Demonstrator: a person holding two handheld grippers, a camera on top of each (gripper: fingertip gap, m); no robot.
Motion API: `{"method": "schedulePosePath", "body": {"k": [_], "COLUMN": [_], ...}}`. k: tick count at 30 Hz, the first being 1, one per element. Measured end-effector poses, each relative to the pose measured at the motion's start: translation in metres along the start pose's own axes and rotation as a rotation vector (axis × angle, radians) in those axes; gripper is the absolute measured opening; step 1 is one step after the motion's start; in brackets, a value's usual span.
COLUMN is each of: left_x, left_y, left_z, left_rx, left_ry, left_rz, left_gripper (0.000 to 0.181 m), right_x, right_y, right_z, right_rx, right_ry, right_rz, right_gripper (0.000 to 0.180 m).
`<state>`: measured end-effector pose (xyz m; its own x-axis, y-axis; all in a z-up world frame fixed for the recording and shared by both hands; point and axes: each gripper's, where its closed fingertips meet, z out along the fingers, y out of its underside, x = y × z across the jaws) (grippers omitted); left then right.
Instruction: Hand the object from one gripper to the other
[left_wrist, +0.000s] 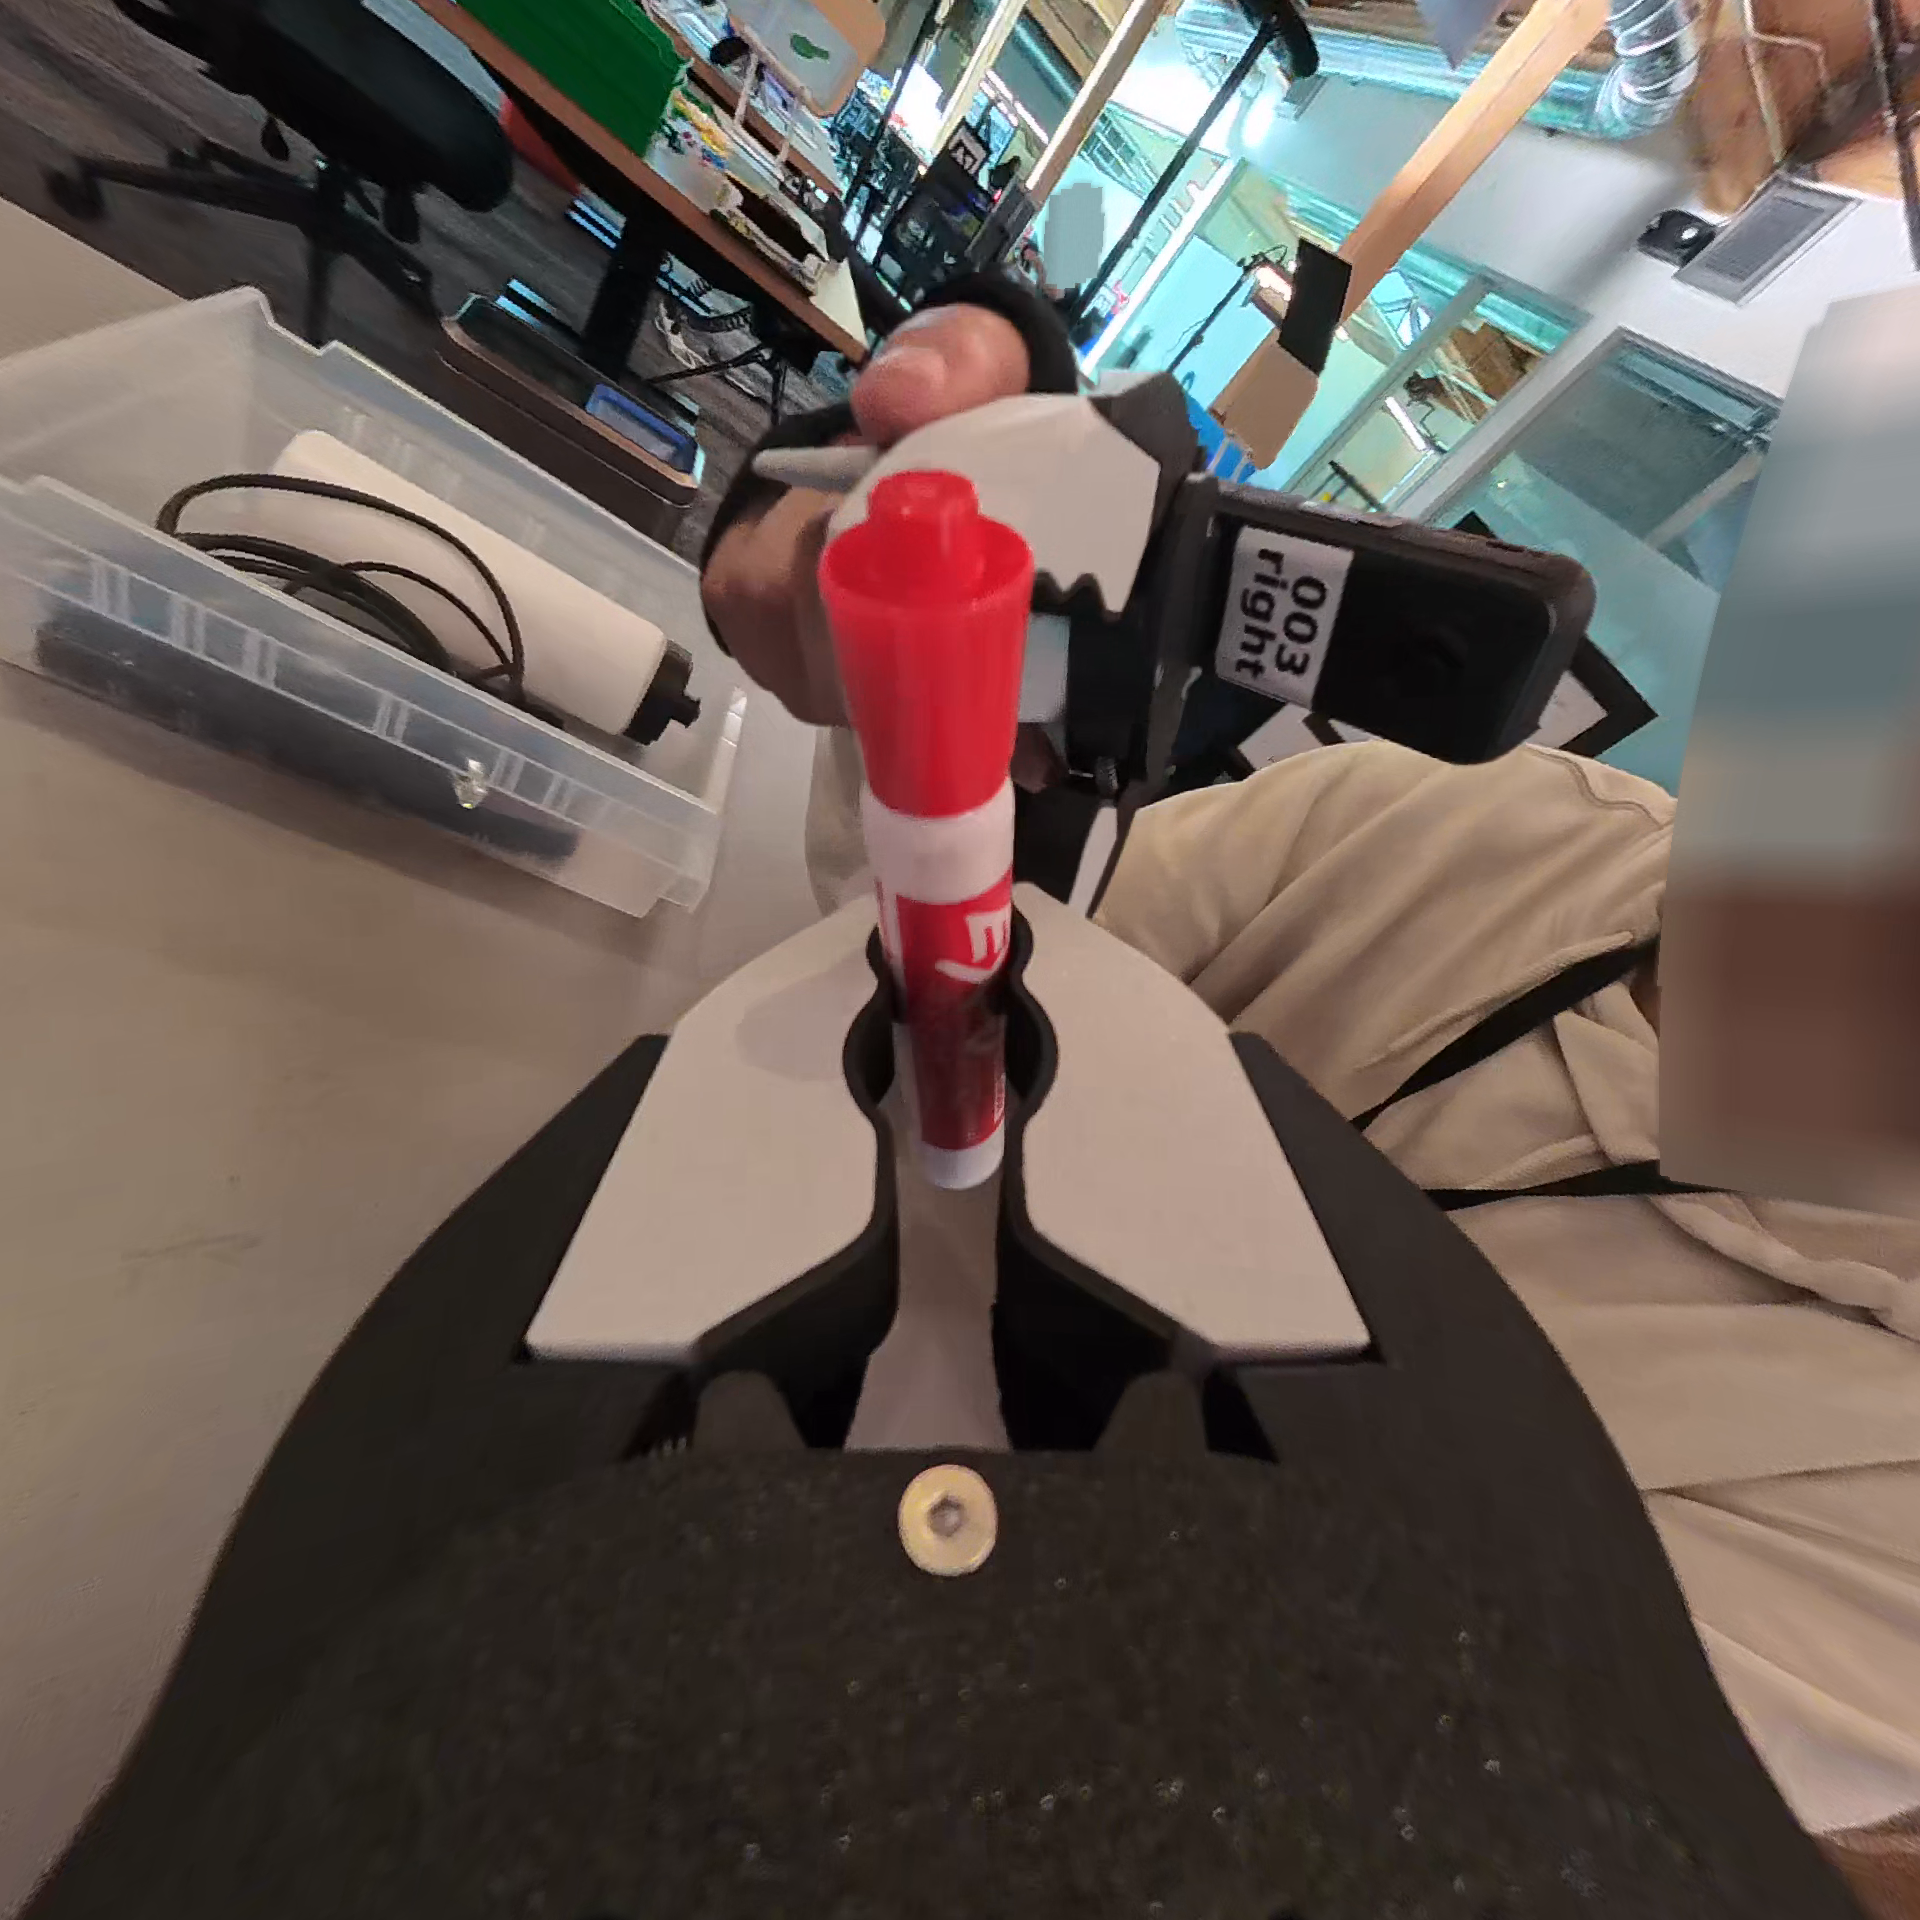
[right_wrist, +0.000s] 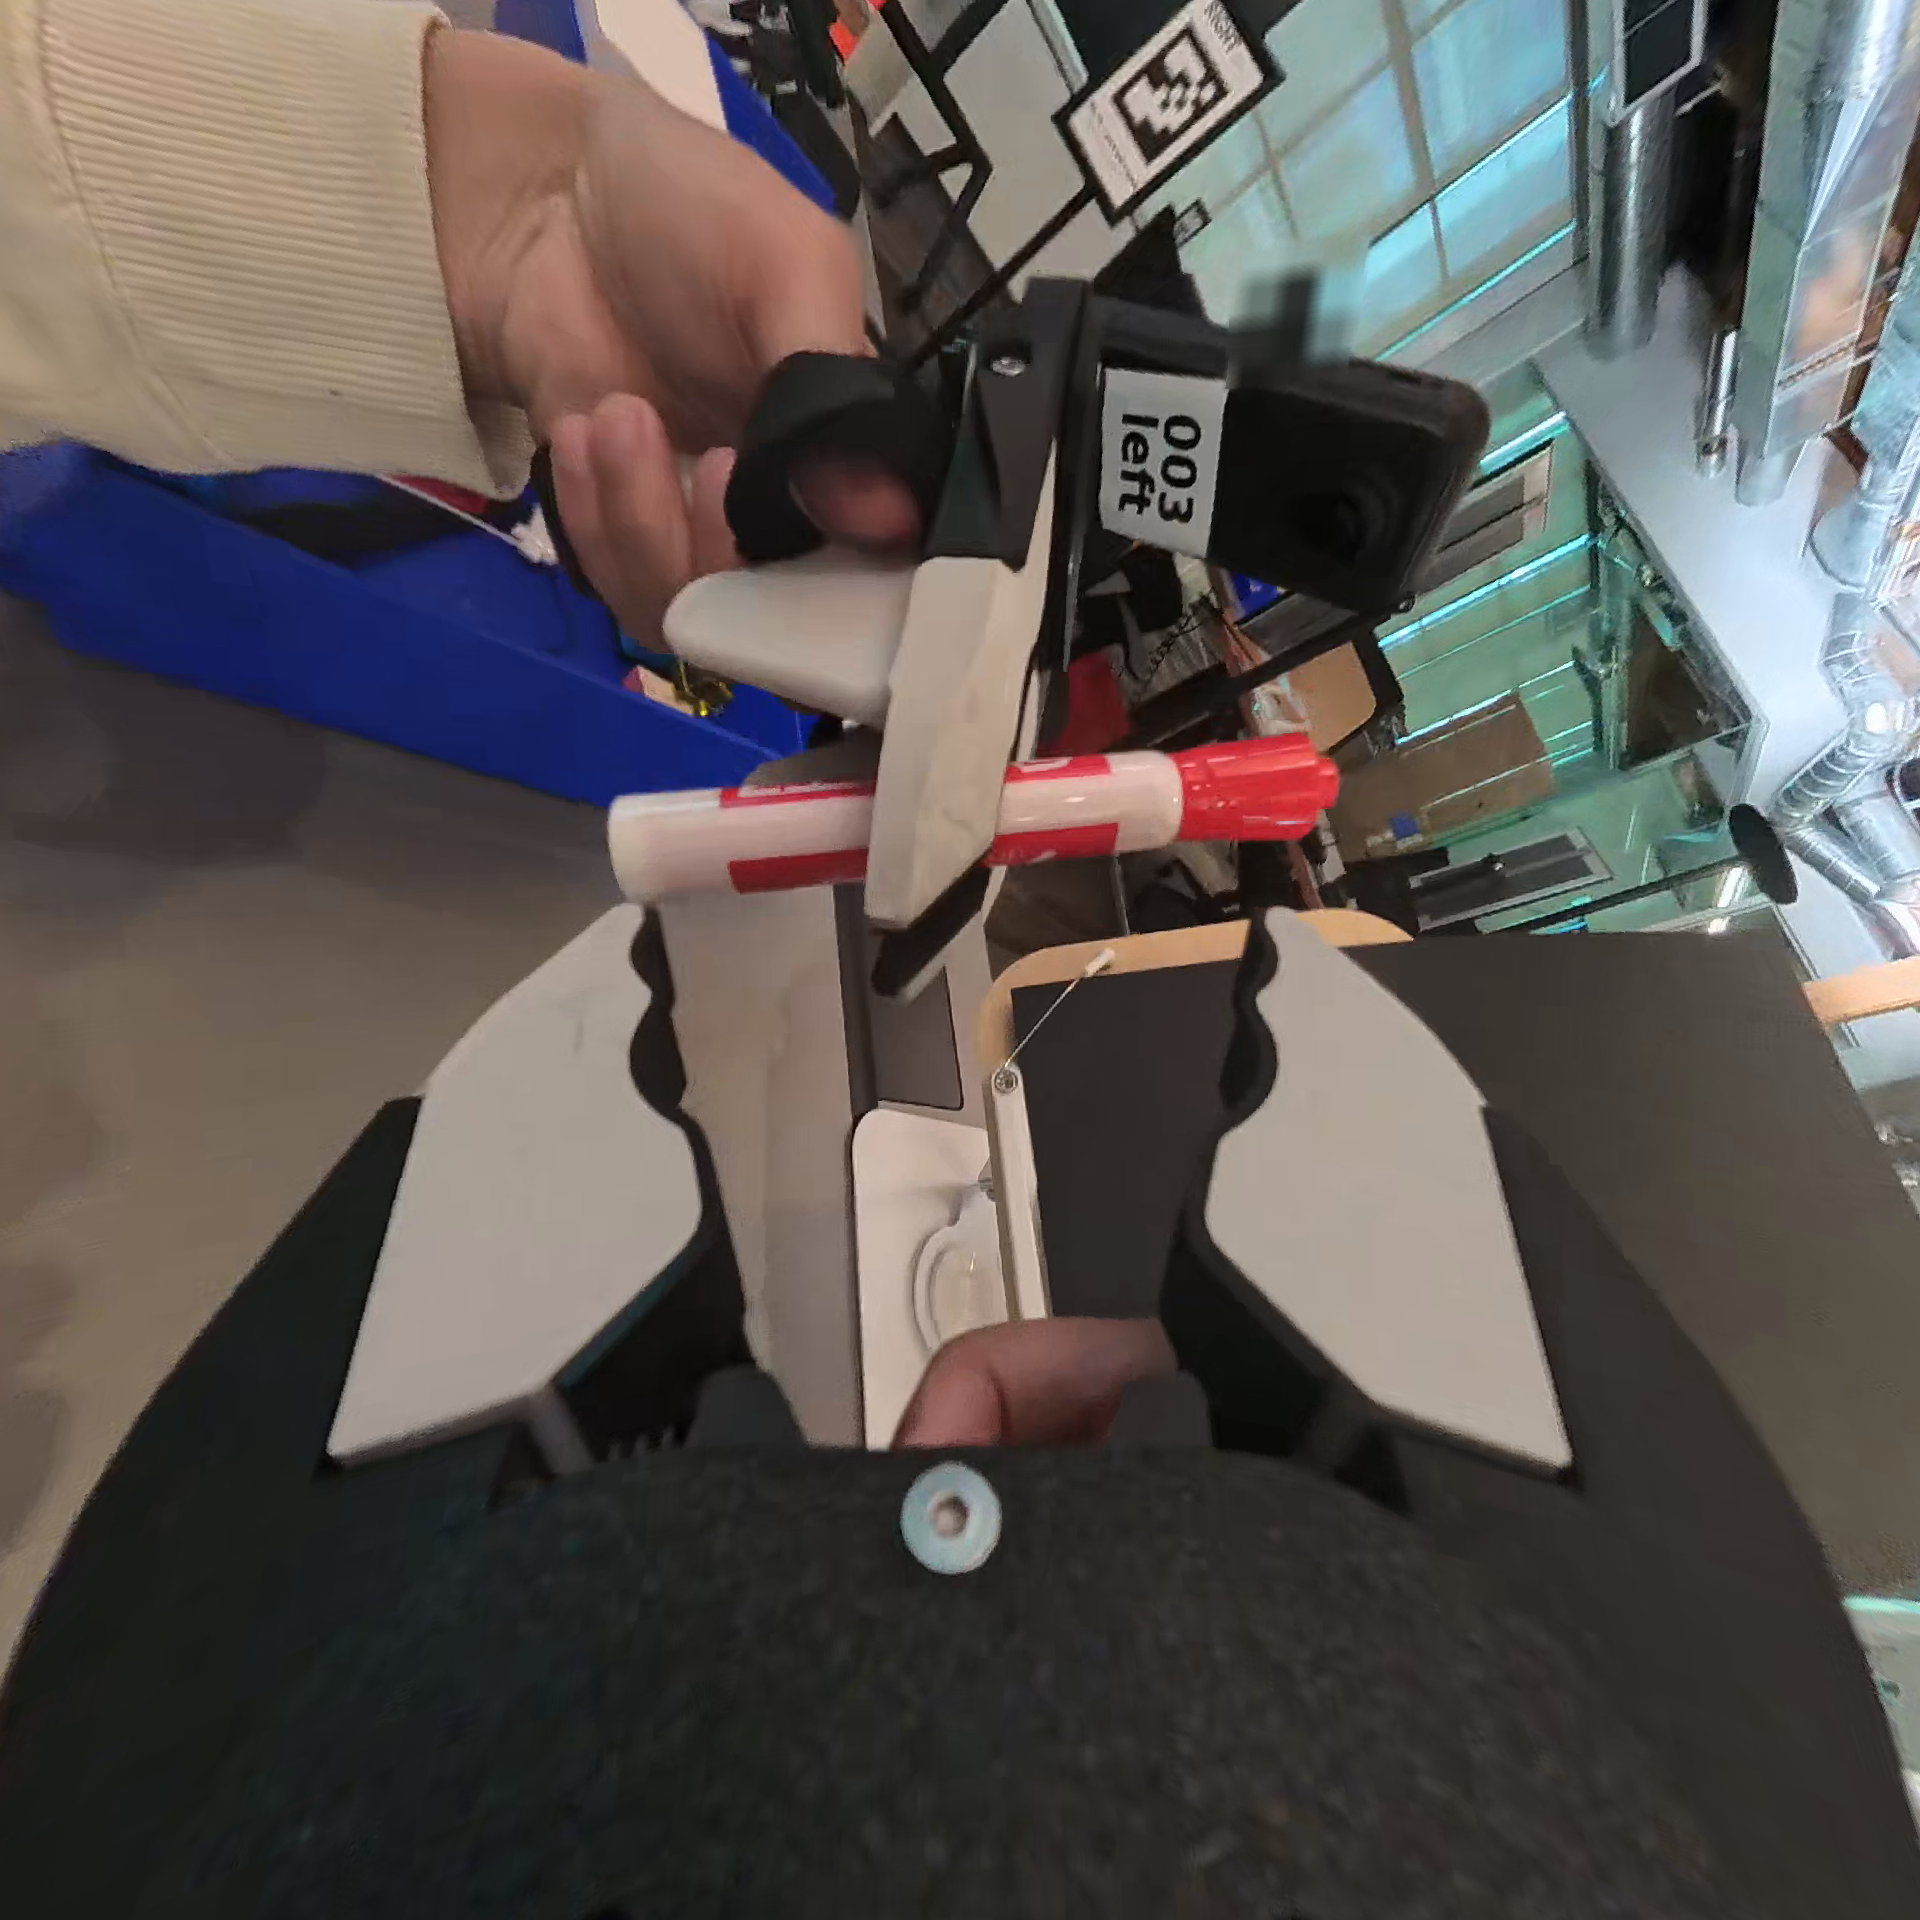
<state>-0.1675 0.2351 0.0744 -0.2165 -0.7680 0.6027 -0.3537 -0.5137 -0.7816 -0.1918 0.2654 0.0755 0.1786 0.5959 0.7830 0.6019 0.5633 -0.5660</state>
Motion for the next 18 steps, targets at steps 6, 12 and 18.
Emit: {"method": "schedulePosePath", "body": {"k": [6, 12, 18], "left_x": [0.003, 0.010, 0.006], "left_y": [0.002, 0.013, 0.020], "left_z": [0.001, 0.010, 0.019], "left_rx": [-0.011, -0.081, -0.123], "left_ry": [0.026, 0.040, 0.038], "left_rz": [0.013, 0.051, 0.056], "left_gripper": [0.015, 0.015, 0.015], "right_x": [-0.009, -0.007, -0.011], "right_y": [-0.012, -0.023, -0.017], "right_z": [-0.004, -0.009, -0.008], "right_rx": [0.048, 0.050, 0.024], "right_ry": [-0.050, 0.004, -0.011], "right_rz": [0.025, -0.059, -0.067], "right_gripper": [0.112, 0.120, 0.126]}}
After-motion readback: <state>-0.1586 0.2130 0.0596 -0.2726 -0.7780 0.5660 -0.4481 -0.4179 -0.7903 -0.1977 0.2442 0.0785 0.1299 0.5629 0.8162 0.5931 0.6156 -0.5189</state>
